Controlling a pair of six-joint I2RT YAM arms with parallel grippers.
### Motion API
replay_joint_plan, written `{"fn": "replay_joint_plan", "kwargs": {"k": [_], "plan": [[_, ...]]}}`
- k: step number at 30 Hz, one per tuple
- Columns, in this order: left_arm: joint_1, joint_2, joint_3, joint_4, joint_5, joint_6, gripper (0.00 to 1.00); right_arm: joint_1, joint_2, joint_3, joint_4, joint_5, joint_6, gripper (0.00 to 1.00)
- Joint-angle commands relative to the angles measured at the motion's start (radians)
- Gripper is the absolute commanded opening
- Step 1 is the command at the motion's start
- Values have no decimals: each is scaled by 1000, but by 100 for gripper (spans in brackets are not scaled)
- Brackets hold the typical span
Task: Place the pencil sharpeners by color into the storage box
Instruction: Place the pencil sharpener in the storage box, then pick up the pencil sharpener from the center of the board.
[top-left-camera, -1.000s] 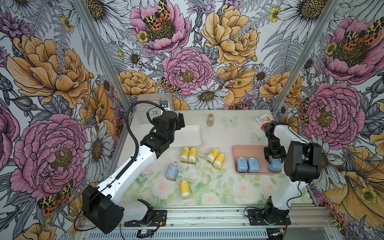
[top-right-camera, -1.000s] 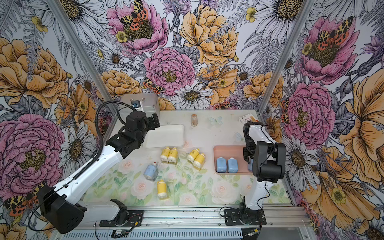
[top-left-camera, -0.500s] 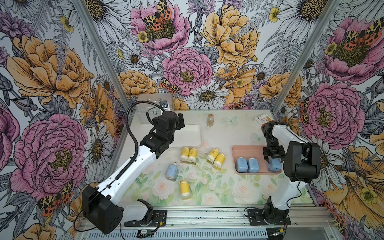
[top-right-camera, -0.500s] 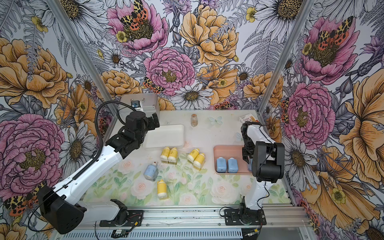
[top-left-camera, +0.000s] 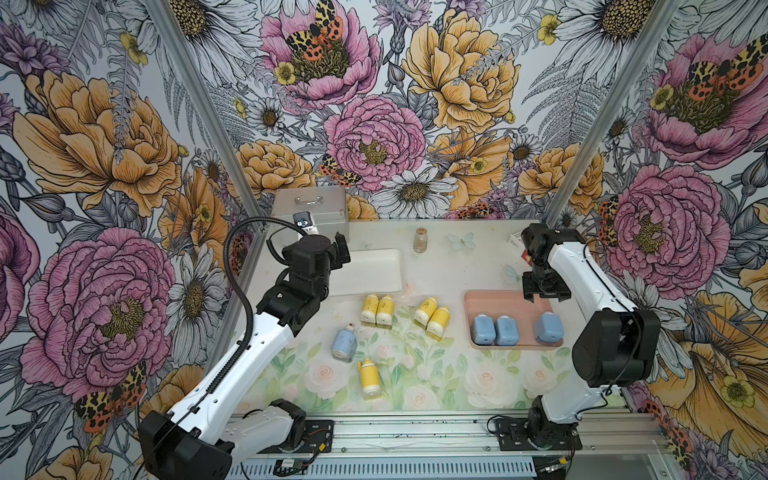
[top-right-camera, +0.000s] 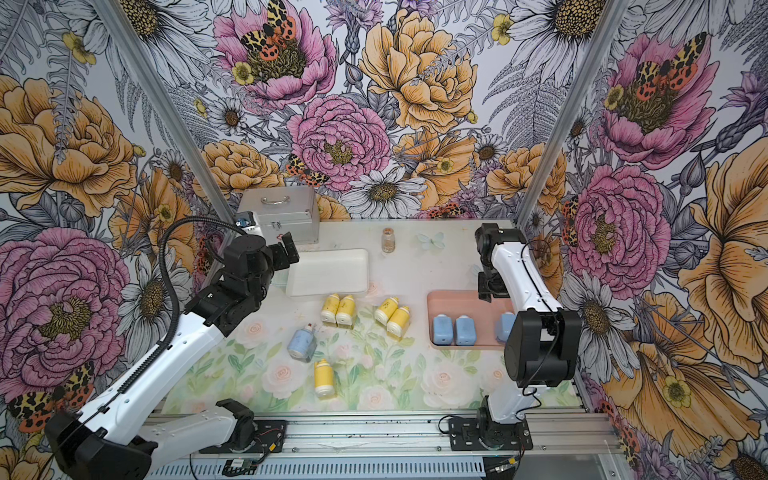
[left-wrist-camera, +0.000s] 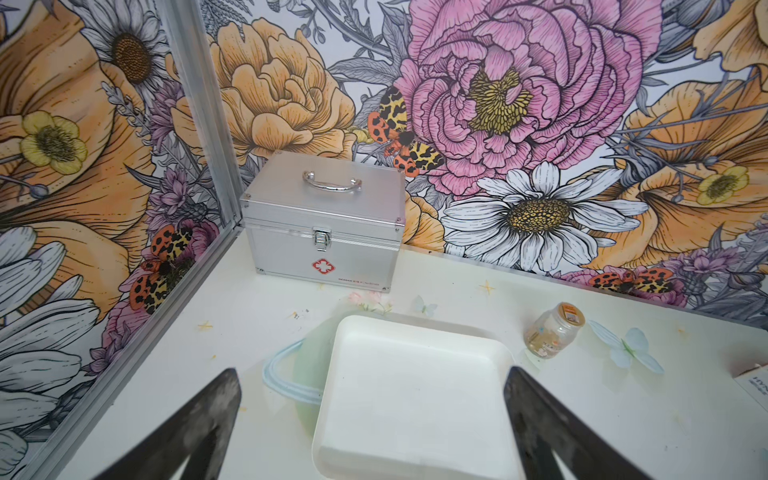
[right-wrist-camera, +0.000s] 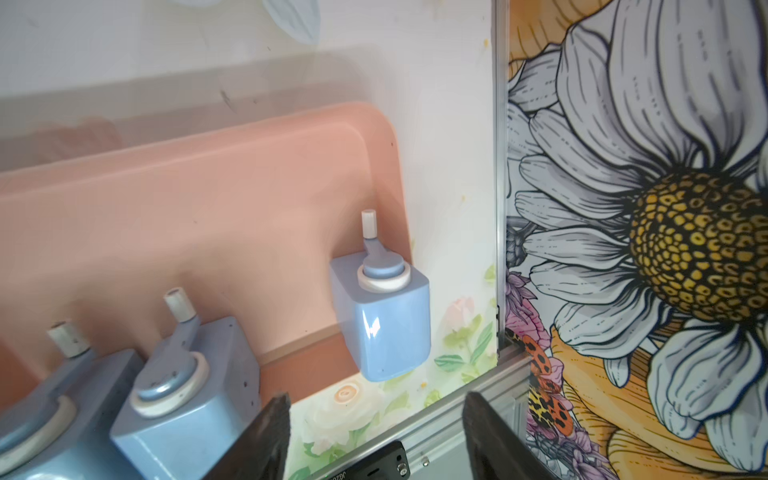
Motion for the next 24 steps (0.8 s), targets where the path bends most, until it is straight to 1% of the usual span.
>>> {"fn": "replay_joint_plan", "kwargs": {"k": [1, 7, 12, 18, 24], "plan": [[50, -47, -24, 1, 54, 47, 99, 67, -58, 74, -6, -77, 70, 67], [178, -91, -55, 1, 137, 74, 99, 258, -65, 216, -16, -172, 141, 65], [273, -137, -79, 1, 180, 88, 99, 432, -9, 354, -40, -232, 219, 64], [329, -226, -130, -6, 146, 112, 98, 614, 118, 551, -107, -244, 319, 63], [376, -319, -199, -26, 100, 106, 99, 741, 258, 700, -119, -289, 416, 62]]}}
